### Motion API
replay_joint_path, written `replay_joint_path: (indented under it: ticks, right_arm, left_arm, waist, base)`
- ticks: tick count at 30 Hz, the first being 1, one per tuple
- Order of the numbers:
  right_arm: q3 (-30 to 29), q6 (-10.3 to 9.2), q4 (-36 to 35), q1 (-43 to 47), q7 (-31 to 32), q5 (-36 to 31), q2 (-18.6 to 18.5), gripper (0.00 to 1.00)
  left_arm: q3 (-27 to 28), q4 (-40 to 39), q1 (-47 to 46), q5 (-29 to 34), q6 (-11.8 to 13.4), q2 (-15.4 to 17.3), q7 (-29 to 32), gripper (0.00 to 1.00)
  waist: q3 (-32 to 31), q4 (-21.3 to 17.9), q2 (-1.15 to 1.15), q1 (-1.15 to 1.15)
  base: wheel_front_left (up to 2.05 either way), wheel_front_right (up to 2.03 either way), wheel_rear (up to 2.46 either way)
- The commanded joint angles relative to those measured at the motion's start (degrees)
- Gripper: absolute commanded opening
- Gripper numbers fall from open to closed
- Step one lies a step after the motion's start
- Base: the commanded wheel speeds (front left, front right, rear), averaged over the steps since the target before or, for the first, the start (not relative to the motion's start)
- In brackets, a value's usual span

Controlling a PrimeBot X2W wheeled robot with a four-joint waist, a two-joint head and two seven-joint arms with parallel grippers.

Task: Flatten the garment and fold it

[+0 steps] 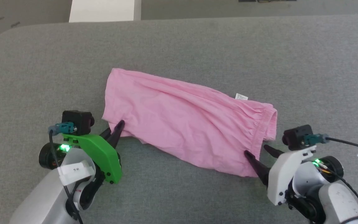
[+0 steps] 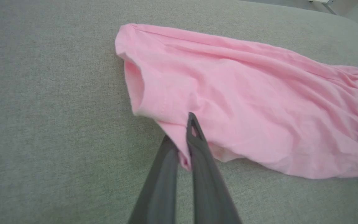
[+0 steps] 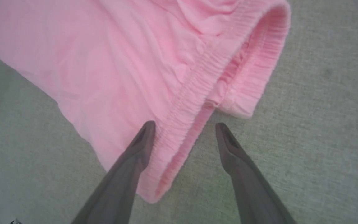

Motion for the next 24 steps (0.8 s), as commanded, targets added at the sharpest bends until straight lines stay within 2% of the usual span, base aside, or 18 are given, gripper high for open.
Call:
replay_joint_path:
  ticks: [1, 8, 9, 11, 19, 24]
  right_arm:
    - [0.3, -0.09, 1.5, -1.4, -0.1, 0.4, 0.4, 1.0]
    - [4.5, -0.09, 10.9, -3.3, 4.1, 2.9, 1.1, 1.0]
    - [5.3, -0.09, 11.9, -3.5, 5.1, 3.6, 1.2, 0.4]
    - [6.4, -0.09, 12.8, -3.9, 6.1, 4.9, 1.3, 0.0]
    - [6.2, -0.09, 10.9, -6.1, 3.0, 7.8, -0.6, 0.0]
    - [4.5, -0.09, 8.5, -5.7, 1.1, 7.6, -2.8, 0.0]
  left_arm:
    - [-0.1, -0.2, 0.6, 0.2, 0.3, 0.3, 0.0, 0.0]
    - [-0.1, 0.1, 0.5, -0.1, -0.1, 0.4, -0.3, 0.0]
    - [0.0, 0.2, 0.6, -0.2, -0.1, 0.4, -0.4, 0.0]
    - [0.0, 0.3, 0.7, -0.4, -0.1, 0.4, -0.5, 0.0]
    - [0.2, 0.6, 2.2, -0.7, 0.0, 0.9, -1.5, 0.0]
    - [-0.4, -0.9, 5.3, -0.2, 1.0, 1.9, -1.8, 0.0]
  waist:
    - [0.8, 0.4, 0.37, 0.0]
    - [2.0, 0.2, 0.37, 0.0]
    - [2.0, 0.2, 0.37, 0.0]
    - [2.0, 0.2, 0.37, 0.0]
    - [-0.4, 0.3, 0.37, 0.0]
    - [-3.8, 0.7, 0.37, 0.0]
  base:
    - [0.0, 0.0, 0.0]
    - [0.0, 0.0, 0.0]
    - [0.0, 0.0, 0.0]
    - [0.0, 0.0, 0.0]
    - [0.0, 0.0, 0.0]
    - [0.0, 0.0, 0.0]
